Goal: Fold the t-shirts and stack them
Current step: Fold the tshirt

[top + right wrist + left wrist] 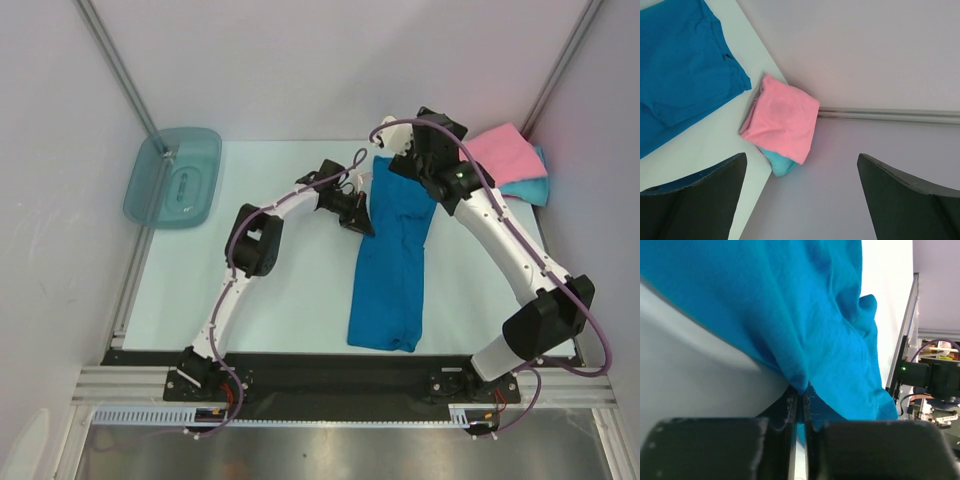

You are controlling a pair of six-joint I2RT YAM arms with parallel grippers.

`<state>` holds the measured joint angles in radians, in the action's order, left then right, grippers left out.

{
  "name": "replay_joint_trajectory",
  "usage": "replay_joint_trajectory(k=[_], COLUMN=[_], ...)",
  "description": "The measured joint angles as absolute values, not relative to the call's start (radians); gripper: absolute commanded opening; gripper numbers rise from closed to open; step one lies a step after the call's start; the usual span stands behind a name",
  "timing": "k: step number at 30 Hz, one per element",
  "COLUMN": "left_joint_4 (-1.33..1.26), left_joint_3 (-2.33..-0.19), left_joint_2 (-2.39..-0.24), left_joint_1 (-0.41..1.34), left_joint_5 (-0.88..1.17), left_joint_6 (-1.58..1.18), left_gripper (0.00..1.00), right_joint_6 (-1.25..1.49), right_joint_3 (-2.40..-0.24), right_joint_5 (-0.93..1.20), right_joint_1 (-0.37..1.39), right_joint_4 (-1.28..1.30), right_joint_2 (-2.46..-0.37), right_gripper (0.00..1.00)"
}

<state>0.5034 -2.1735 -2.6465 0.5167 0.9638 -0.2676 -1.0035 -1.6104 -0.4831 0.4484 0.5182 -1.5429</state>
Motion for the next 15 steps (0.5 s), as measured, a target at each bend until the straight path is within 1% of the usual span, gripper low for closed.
replay_joint_trajectory(k=[1, 15], left_joint_4=[0.504, 0.49], left_joint_3=[-2.172, -2.113], left_joint_2=[-2.646, -2.617], left_joint_1=[0.516, 0.492], left_joint_5=[0.967, 0.968], left_joint_6=[-0.27, -0.269], left_gripper=[0.0, 0.0], right_joint_6=[-1.003, -1.004], right_joint_3=[-1.611, -1.626], right_joint_5=[-0.483, -0.482], right_joint_1=[0.451, 0.48], right_joint_4=[0.518, 0.512], right_joint_2=[-1.545, -1.583], right_gripper=[1.0, 1.0])
